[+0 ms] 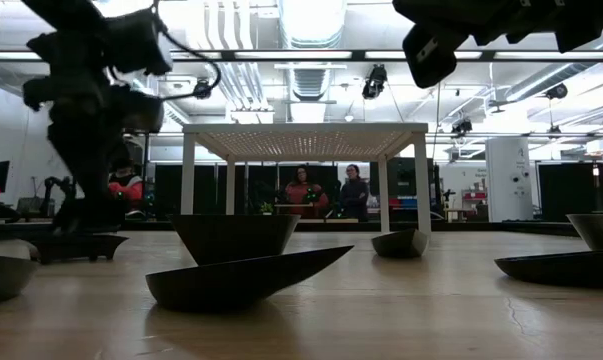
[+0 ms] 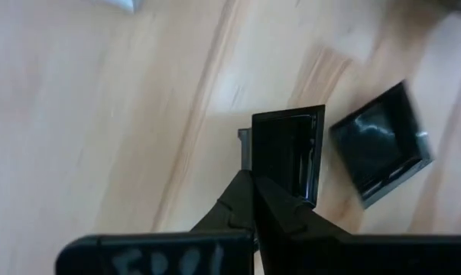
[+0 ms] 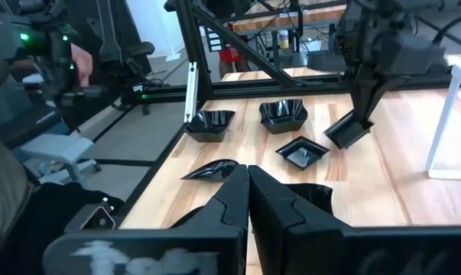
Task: Pick & Place Mini shaped plates
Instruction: Stack the square plate on top of the square plate on the shelf
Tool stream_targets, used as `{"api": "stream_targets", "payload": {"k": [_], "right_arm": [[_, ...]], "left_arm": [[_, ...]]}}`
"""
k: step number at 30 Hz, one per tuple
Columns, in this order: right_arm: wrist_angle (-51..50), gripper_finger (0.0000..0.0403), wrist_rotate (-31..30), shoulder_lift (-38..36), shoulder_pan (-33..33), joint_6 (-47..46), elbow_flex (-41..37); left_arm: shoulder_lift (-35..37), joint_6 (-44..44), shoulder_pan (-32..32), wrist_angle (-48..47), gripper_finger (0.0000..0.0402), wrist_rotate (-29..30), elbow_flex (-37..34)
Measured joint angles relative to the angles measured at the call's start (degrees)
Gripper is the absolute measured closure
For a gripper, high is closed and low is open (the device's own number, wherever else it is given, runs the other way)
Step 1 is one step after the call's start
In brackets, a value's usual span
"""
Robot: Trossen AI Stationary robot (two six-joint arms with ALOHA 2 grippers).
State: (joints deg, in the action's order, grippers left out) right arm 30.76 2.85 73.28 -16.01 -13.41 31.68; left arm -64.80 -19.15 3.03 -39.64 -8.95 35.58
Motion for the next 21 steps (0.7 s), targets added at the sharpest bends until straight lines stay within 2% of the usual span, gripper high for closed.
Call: {"api": "stream_targets", "payload": {"k": [9,15,21], "right_arm": [[0.02,0.0394,0.01,0.0,0.0,-3.73,0.0],[0.02,0.0394,-0.12,0.0,0.0,-4.22,0.02],[0.01,0.0394,-4.38,0.0,0.02,-5.17,0.02]], "left_arm": [[2.67,-0.93,0.0,0.33,0.0401,1.81,4.24],[4.99,-3.25,-0.24,3.89,0.0401,3.38,6.21],[7.0,-4.15,-0.24,10.2,0.0401,4.52,8.1]]}}
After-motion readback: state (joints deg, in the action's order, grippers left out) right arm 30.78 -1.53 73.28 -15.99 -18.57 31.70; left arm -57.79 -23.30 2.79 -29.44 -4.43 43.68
